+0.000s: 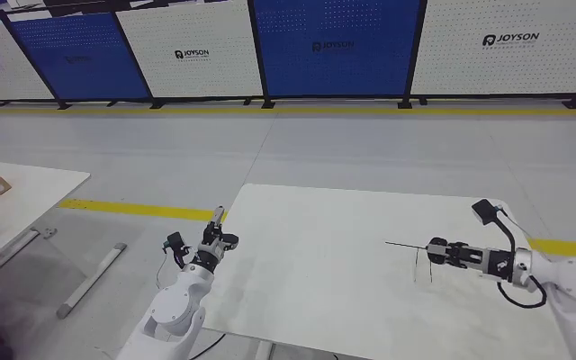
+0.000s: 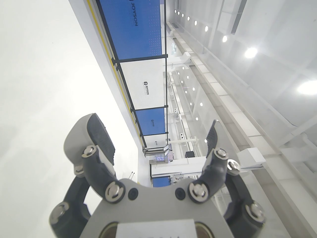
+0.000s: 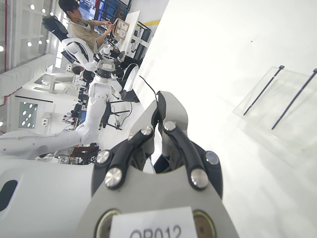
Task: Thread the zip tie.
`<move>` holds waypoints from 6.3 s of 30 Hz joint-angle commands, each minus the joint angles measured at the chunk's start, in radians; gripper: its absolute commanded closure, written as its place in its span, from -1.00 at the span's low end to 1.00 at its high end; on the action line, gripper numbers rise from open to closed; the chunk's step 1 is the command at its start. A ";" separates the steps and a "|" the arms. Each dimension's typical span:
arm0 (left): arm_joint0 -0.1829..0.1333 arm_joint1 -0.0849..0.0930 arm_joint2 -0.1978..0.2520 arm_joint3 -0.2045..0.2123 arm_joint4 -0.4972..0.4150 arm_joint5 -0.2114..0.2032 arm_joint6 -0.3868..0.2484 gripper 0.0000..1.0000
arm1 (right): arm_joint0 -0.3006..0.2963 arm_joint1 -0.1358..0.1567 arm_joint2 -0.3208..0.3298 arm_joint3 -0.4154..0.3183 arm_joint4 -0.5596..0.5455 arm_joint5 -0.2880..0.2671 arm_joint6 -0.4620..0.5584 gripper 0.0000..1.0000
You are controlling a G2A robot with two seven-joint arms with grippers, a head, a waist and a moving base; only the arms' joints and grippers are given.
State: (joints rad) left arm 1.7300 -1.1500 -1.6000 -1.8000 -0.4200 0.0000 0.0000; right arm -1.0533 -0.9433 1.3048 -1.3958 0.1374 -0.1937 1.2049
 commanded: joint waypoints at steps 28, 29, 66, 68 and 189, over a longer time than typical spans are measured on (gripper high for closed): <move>0.000 0.000 0.000 0.000 0.000 0.000 0.000 -1.00 | 0.038 -0.023 -0.147 -0.088 -0.221 -0.035 -0.147 1.00; 0.000 0.000 0.000 0.000 0.000 0.000 0.000 -1.00 | 0.038 -0.023 -0.147 -0.088 -0.221 -0.035 -0.147 1.00; -0.043 0.001 0.024 -0.051 -0.067 0.226 -0.126 -1.00 | 0.110 -0.050 -0.348 -0.132 -0.593 -0.146 -0.525 1.00; -0.055 0.000 0.034 -0.045 -0.105 0.277 -0.144 -1.00 | 0.112 -0.052 -0.354 -0.143 -0.653 -0.126 -0.541 1.00; -0.365 0.086 0.492 0.086 -0.675 0.340 0.035 -1.00 | 0.577 -0.006 -1.135 -0.101 -1.707 -0.069 -1.346 1.00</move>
State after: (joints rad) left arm 1.3843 -1.0674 -1.1237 -1.7285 -1.0654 0.3400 0.0143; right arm -0.4758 -0.9480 0.1684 -1.4958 -1.5700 -0.2687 -0.1391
